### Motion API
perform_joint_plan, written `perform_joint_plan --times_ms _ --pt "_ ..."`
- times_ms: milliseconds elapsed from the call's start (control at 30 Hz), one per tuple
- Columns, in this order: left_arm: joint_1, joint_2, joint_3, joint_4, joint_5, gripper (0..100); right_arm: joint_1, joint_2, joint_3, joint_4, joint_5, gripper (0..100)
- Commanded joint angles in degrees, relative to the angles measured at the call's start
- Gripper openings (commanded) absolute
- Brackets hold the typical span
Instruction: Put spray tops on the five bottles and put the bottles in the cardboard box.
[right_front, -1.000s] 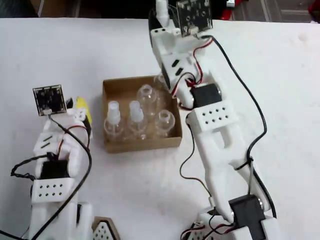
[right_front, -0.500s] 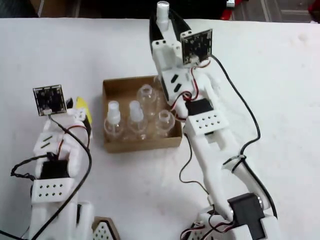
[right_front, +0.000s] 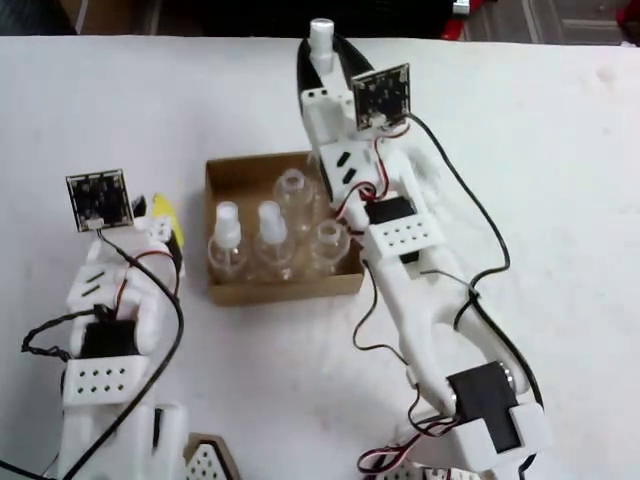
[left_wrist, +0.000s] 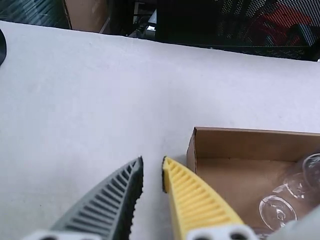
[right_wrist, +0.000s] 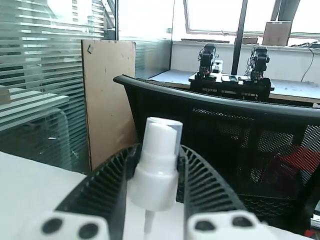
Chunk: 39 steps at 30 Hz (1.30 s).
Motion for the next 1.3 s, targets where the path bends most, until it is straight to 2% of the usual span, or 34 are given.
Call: perform_joint_plan --times_ms 0,367,1100,1267 --pt "0.92 0.22 -0.26 -1.85 -0.70 7 1.10 -2.07 -0.09 -1.10 -0.44 1.5" --pt "0.75 0.22 -0.35 -1.85 -0.70 7 1.89 -6.20 10.46 -1.45 0.00 1.6" --pt "0.66 0.22 -0.35 -1.85 -0.70 7 1.63 -6.20 14.68 -1.27 0.00 1.9" --pt "0.75 0.22 -0.35 -1.85 -0.70 7 1.10 -6.20 16.44 -1.36 0.00 11.8"
